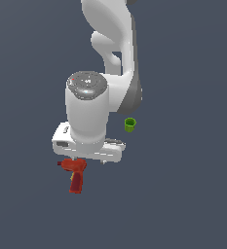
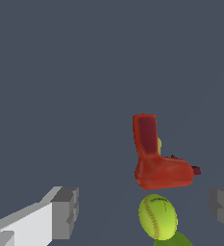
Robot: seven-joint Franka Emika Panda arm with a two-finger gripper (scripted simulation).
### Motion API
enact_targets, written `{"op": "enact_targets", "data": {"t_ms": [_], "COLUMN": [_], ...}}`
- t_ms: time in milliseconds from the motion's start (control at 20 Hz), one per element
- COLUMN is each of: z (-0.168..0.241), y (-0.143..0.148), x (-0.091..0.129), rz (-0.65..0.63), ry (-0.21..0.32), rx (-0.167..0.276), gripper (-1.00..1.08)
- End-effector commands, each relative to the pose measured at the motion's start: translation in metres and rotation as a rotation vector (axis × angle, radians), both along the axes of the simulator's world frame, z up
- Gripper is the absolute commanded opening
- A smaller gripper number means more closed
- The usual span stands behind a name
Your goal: Pick up a designated object from a clutter of objects.
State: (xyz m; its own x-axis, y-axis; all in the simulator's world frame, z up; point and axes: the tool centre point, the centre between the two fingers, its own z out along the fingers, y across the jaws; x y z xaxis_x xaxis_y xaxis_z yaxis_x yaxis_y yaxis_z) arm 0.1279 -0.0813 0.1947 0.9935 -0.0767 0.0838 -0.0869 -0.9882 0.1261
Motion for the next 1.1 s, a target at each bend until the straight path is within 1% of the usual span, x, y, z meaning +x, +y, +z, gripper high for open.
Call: {"op": "enact_targets", "data": {"t_ms": [0, 250, 550, 800, 1050], "z": [-0.022, -0.066, -0.109, -0.133, -0.144], "y": [-0.012, -0.033, -0.052, -0.062, -0.066], "x": [0.011, 0.028, 0.040, 0.045, 0.046], "rz": [-0.004, -0.004, 0.002, 0.009, 0.013], "ry": [-0.007, -0.019, -0.029, -0.035, -0.037], "rx": [-0.023, -0.069, -0.113, -0.135, -0.146], "gripper": [1.08, 1.08, 1.08, 1.08, 1.08]}}
